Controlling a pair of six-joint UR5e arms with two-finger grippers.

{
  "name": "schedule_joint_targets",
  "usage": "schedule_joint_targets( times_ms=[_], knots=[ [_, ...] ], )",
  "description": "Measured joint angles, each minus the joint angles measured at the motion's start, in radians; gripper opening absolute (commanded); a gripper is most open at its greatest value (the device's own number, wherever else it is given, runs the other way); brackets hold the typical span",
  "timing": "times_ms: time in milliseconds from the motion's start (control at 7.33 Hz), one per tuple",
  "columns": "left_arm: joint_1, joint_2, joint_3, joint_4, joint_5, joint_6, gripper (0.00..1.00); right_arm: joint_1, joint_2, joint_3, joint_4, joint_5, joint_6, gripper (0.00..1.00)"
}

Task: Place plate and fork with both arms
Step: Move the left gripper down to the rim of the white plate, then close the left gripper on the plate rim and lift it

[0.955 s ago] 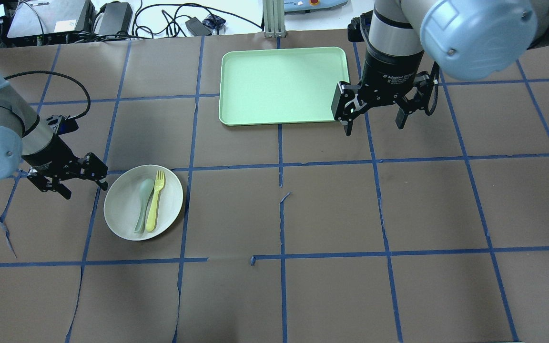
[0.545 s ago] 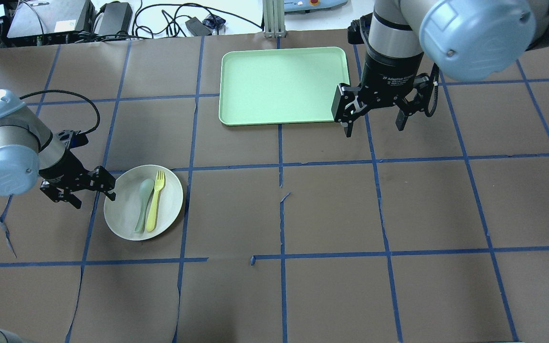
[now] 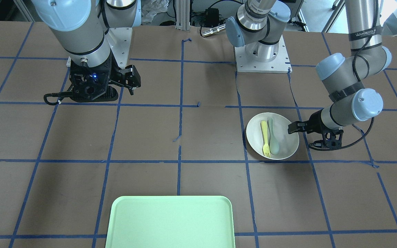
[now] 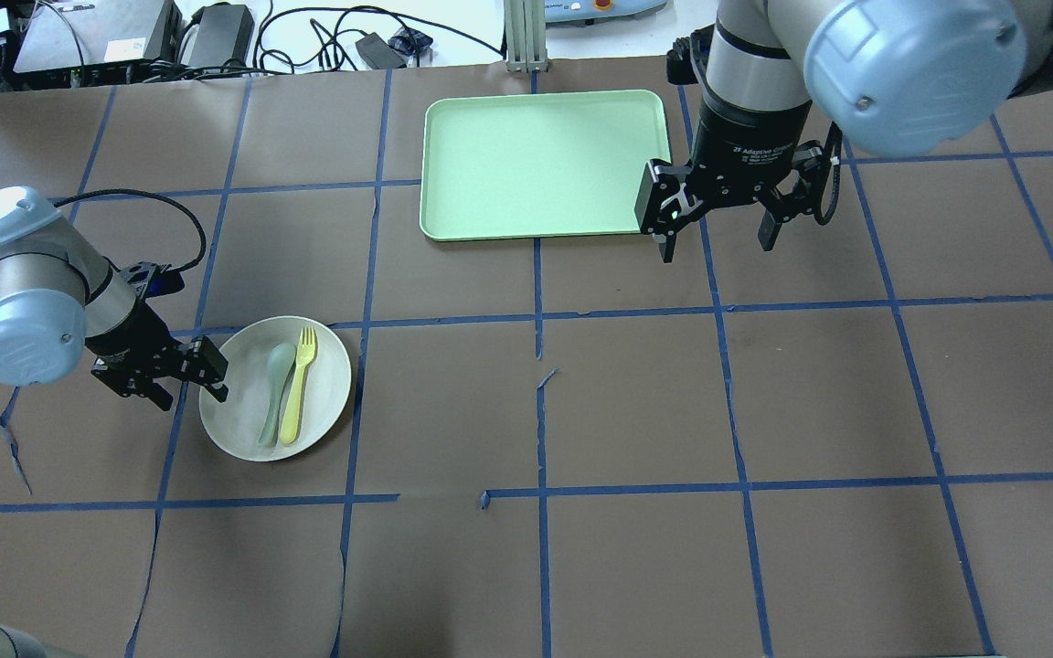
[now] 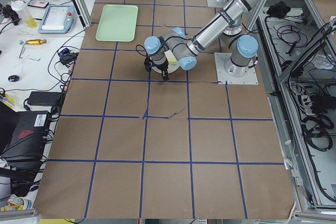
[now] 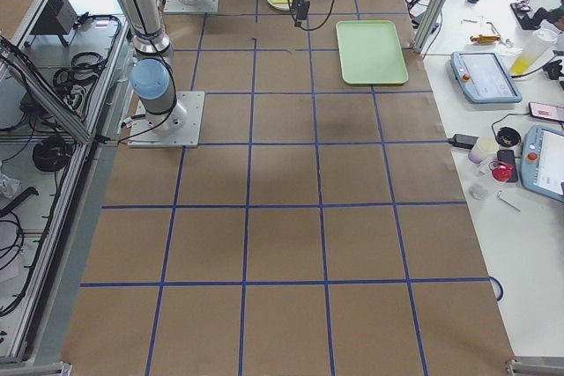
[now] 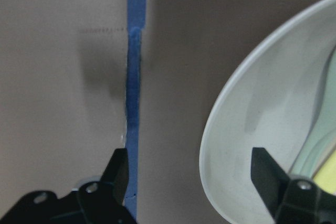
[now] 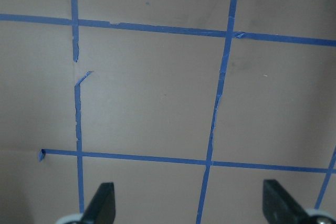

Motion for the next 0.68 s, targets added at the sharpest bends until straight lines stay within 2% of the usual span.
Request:
schedule_joint_targets(
  times_ms=[136,273,409,545,682],
  knots=[
    [-0.001,-0.003,-0.001,0.000,-0.012,0.003,0.52,0.000,0.001,0.000,0.000,0.000,0.001,1.00],
    [-0.002,-0.006,-0.001,0.000,-0.031,0.004,0.37,0.000,0.001,0.000,-0.001,-0.001,0.002,1.00],
    [-0.004,-0.011,-0.001,0.000,-0.042,0.005,0.09,0.000,0.001,0.000,-0.001,-0.001,0.002,1.00],
    [-0.005,-0.015,-0.001,0.000,-0.047,0.006,0.00,0.000,0.001,0.000,-0.002,-0.001,0.002,1.00],
    [-0.006,-0.017,0.001,0.000,-0.048,0.009,0.00,0.000,0.001,0.000,-0.002,-0.002,0.001,1.00]
  ],
)
